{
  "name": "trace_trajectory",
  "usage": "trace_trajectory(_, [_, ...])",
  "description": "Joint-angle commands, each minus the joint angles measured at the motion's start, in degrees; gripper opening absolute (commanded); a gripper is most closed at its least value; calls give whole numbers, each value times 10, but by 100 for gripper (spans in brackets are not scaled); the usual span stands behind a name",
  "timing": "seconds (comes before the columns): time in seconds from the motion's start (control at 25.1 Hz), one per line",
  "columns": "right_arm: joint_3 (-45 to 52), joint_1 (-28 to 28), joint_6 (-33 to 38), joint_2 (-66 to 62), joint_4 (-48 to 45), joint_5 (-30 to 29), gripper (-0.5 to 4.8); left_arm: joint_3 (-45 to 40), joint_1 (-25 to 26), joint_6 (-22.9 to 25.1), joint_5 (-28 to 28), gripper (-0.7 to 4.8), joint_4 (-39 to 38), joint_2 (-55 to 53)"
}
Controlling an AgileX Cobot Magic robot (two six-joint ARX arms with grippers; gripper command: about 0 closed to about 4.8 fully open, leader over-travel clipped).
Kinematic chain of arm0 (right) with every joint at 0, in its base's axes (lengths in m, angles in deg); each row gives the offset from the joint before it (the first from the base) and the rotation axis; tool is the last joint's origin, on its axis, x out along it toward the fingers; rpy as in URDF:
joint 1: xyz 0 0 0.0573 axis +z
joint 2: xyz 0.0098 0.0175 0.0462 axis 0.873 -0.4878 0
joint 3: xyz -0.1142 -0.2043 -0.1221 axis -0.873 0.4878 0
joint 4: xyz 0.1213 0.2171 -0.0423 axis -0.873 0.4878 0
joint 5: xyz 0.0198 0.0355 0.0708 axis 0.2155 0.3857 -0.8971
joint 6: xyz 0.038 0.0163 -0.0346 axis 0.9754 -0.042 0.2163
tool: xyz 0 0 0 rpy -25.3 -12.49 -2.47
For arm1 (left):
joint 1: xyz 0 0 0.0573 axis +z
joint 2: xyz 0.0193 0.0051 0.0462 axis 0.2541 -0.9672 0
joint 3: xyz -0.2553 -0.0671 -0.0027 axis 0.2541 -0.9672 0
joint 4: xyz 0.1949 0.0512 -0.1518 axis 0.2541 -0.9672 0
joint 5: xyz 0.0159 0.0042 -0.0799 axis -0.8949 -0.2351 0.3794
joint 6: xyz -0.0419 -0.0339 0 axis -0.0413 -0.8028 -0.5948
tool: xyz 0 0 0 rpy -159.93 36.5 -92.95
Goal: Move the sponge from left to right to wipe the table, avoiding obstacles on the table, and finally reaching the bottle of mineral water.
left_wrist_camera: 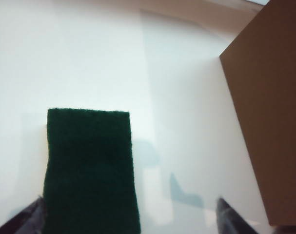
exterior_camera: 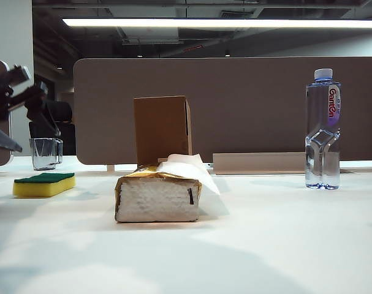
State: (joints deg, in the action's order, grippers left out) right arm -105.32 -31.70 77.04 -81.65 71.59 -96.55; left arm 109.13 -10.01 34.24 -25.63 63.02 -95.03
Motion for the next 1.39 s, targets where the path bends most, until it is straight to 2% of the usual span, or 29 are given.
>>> trace_trajectory(0.04, [-2,0,1,-3,-12,-1,284,46,1,3,3,479,1,-44])
trace_trajectory(0.32, [-2,0,1,-14,-18,-4,284,80,1,43,-29,479,-5,-108])
trace_trajectory(0.44, [-3,1,1,-29,-25,-18,284,83,1,43,-29,479,-5,-127])
trace_trajectory(1.04, [-2,3,3,-39,-25,-18,284,87,1,46,-53,479,16,-177])
trace_trajectory(1.12, [-2,3,3,-39,-25,-18,284,87,1,45,-53,447,17,-180])
trace_trajectory(1.2, [-2,3,3,-39,-25,-17,284,87,1,59,-53,365,16,-181])
trace_trajectory(1.39, [-2,3,3,-39,-25,-16,284,87,1,71,-68,273,16,-181])
